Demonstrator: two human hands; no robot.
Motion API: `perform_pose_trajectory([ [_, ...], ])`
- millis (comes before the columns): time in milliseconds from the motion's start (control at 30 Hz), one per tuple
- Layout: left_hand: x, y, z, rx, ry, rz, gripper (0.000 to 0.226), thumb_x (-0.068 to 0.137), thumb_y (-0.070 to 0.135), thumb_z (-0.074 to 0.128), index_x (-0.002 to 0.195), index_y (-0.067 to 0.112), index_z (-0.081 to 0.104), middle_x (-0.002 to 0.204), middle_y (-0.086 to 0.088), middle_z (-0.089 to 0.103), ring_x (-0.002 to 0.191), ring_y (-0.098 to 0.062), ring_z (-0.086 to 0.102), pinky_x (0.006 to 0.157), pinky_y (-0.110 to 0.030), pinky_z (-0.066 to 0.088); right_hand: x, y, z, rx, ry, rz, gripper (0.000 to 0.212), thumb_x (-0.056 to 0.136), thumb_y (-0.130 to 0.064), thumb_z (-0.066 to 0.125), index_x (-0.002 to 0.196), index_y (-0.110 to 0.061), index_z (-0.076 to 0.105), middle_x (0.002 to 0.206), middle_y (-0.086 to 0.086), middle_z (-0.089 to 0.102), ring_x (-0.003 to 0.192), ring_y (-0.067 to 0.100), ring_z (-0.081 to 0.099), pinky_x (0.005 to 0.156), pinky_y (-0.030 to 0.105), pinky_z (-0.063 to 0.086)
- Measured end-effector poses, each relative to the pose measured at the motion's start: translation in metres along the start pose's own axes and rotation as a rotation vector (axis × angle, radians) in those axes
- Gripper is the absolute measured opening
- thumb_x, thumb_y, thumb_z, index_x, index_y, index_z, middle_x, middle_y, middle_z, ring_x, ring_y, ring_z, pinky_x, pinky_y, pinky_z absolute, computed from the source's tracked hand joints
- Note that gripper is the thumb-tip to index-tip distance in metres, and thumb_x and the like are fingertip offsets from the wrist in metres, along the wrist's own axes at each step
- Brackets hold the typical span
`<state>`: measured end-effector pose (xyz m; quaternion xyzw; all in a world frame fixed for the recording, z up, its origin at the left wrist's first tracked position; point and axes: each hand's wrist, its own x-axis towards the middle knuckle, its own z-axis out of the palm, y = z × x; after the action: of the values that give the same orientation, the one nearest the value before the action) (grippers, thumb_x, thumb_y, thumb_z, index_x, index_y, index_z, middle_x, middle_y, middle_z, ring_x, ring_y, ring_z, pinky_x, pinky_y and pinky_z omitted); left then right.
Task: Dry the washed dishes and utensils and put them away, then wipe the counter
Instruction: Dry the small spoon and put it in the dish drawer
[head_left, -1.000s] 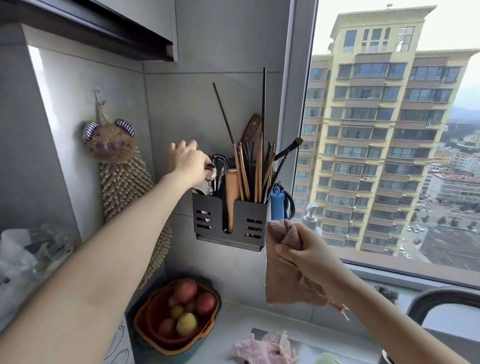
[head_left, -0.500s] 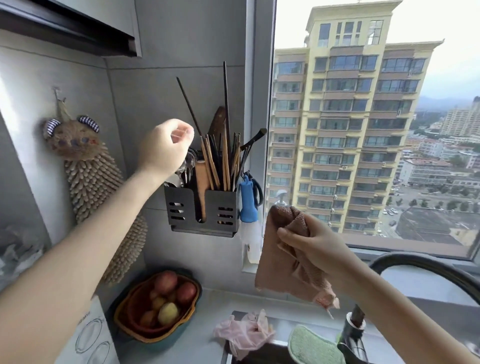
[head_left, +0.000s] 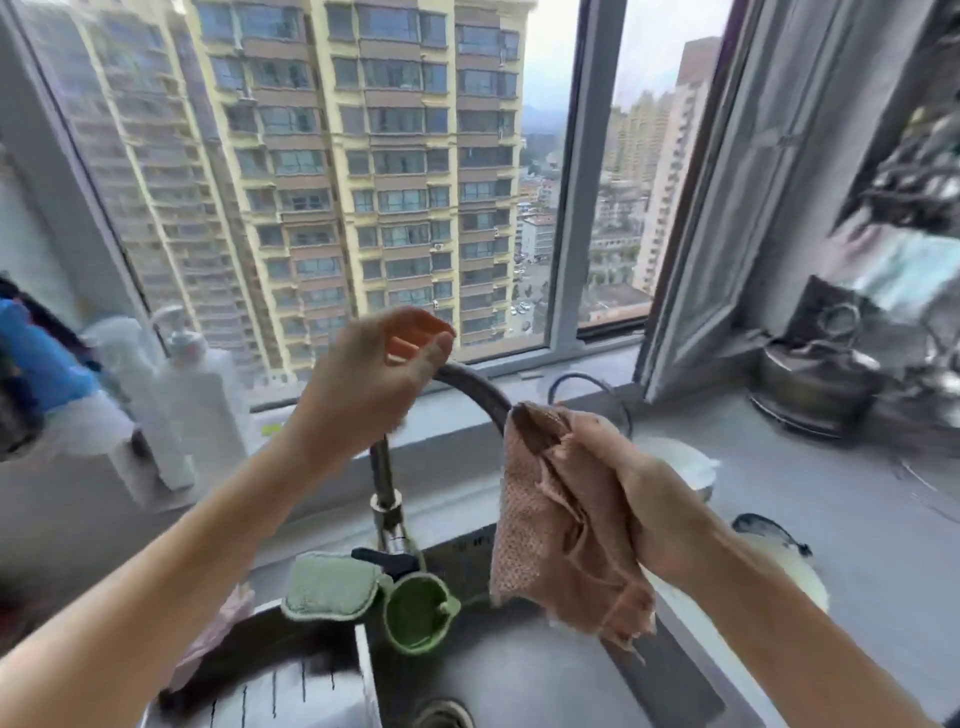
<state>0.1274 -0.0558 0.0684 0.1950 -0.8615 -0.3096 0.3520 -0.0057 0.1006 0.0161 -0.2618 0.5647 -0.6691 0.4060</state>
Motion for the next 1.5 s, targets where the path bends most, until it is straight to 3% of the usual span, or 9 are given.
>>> perform_pose_trajectory([
  [100, 0.009, 0.025, 0.068, -0.036, -0.086, 0.005, 0.007, 0.089, 0.022, 0.061, 0.092, 0.021, 0.067, 0.083, 0.009, 0.068, 0.078, -0.004, 0.064, 0.068, -0.017, 0.049, -0.017, 0.005, -0.071, 0.162, 0.037, 0.042, 0.037, 0.090, -0.024, 0.051, 0.108, 0.007, 0.058, 0.089, 0.023, 0.057, 0.081, 0.031, 0.057, 0.075, 0.036, 0.051],
  [233, 0.014, 0.054, 0.164, -0.061, -0.214, -0.050, 0.011, 0.089, 0.022, 0.060, 0.093, 0.017, 0.069, 0.084, 0.004, 0.070, 0.076, -0.008, 0.064, 0.073, -0.023, 0.052, -0.035, 0.003, -0.171, 0.314, 0.179, 0.021, 0.037, 0.059, -0.023, 0.062, 0.092, -0.006, 0.057, 0.074, 0.015, 0.063, 0.066, 0.023, 0.063, 0.063, 0.030, 0.056],
  [567, 0.059, 0.024, 0.389, -0.190, -0.376, -0.740, 0.019, 0.081, -0.002, 0.047, 0.070, -0.002, 0.063, 0.067, -0.016, 0.060, 0.056, -0.023, 0.057, 0.059, -0.028, 0.052, -0.016, 0.009, -0.337, 0.085, 0.425, 0.036, 0.031, 0.092, 0.008, 0.044, 0.118, -0.008, 0.050, 0.103, 0.014, 0.061, 0.078, 0.020, 0.066, 0.059, 0.030, 0.056],
  [733, 0.092, -0.006, 0.445, 0.214, -0.406, -0.776, 0.016, 0.076, 0.002, 0.046, 0.061, 0.007, 0.051, 0.071, -0.008, 0.059, 0.079, -0.029, 0.061, 0.068, -0.032, 0.049, 0.003, 0.010, -0.368, 0.050, 0.425, 0.021, 0.035, 0.091, 0.006, 0.049, 0.120, -0.015, 0.050, 0.097, 0.014, 0.061, 0.065, 0.024, 0.062, 0.050, 0.036, 0.051],
  [900, 0.122, -0.013, 0.470, 0.420, -0.701, -0.915, 0.028, 0.090, 0.024, 0.043, 0.094, 0.014, 0.069, 0.070, 0.003, 0.061, 0.087, -0.023, 0.058, 0.091, -0.029, 0.045, 0.014, 0.021, -0.384, 0.027, 0.406, 0.029, 0.040, 0.091, 0.005, 0.050, 0.121, -0.022, 0.051, 0.099, 0.015, 0.063, 0.073, 0.027, 0.061, 0.055, 0.040, 0.050],
  [1000, 0.135, -0.016, 0.483, 0.344, -0.834, -1.036, 0.054, 0.094, 0.037, 0.041, 0.138, 0.006, 0.036, 0.091, 0.001, 0.070, 0.125, -0.019, 0.050, 0.111, -0.032, 0.032, 0.016, 0.028, -0.390, 0.032, 0.400, 0.044, 0.040, 0.091, 0.005, 0.051, 0.119, -0.024, 0.052, 0.100, 0.017, 0.063, 0.071, 0.028, 0.060, 0.057, 0.040, 0.049],
  [1133, 0.151, -0.021, 0.493, 0.375, -0.934, -1.066, 0.063, 0.094, 0.038, 0.041, 0.143, 0.002, 0.023, 0.082, -0.007, 0.067, 0.055, -0.013, 0.043, 0.056, -0.023, 0.037, 0.016, 0.033, -0.395, 0.030, 0.399, 0.059, 0.040, 0.092, 0.005, 0.051, 0.114, -0.028, 0.054, 0.094, 0.011, 0.064, 0.061, 0.019, 0.062, 0.052, 0.036, 0.048],
  [1267, 0.160, -0.016, 0.486, 0.402, -1.038, -1.158, 0.035, 0.092, 0.026, 0.041, 0.114, 0.001, 0.054, 0.045, -0.007, 0.053, 0.029, -0.013, 0.031, 0.034, -0.012, 0.025, 0.019, 0.036, -0.397, 0.013, 0.403, 0.067, 0.039, 0.092, 0.005, 0.051, 0.116, -0.026, 0.052, 0.090, 0.008, 0.063, 0.057, 0.015, 0.061, 0.052, 0.035, 0.047],
  [1500, 0.155, -0.025, 0.479, 0.380, -1.038, -1.202, 0.020, 0.082, 0.011, 0.048, 0.075, 0.002, 0.065, 0.054, -0.003, 0.062, 0.056, -0.009, 0.052, 0.054, -0.016, 0.040, 0.030, 0.040, -0.394, 0.002, 0.409, 0.030, 0.041, 0.092, 0.005, 0.052, 0.114, -0.030, 0.053, 0.096, 0.010, 0.064, 0.070, 0.024, 0.060, 0.055, 0.037, 0.048],
])
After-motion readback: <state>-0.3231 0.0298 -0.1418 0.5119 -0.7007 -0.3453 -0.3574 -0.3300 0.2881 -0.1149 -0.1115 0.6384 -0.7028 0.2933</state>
